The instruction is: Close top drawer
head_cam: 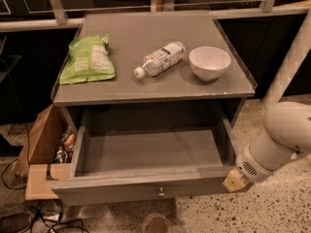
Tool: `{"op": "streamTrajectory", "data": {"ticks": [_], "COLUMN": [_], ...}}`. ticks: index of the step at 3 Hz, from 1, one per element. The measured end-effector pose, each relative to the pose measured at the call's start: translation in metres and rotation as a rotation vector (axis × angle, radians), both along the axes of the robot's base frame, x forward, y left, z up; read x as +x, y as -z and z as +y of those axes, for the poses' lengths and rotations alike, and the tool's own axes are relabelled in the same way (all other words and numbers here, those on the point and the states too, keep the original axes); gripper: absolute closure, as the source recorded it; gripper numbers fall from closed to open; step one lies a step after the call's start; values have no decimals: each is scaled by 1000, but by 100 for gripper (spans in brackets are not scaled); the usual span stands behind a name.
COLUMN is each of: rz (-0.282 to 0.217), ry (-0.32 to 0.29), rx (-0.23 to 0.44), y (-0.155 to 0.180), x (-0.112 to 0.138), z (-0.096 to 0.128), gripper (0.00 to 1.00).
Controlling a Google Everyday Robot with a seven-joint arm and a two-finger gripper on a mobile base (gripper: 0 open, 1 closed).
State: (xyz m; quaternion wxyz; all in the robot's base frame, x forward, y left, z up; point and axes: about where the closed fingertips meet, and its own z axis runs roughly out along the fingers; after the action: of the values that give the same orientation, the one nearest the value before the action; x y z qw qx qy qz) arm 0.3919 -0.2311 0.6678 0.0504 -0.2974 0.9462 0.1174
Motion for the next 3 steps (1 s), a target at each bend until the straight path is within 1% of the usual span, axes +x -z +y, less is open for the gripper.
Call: {"op": "streamTrajectory", "data": {"ticks": [1, 2, 3], "rz": [23, 18, -42], "ry": [32, 41, 31], "rx": [9, 18, 42], "y": [16, 18, -5], "x": [4, 9, 21], "z": [-5, -5, 4], "gripper": [100, 100, 100]}}
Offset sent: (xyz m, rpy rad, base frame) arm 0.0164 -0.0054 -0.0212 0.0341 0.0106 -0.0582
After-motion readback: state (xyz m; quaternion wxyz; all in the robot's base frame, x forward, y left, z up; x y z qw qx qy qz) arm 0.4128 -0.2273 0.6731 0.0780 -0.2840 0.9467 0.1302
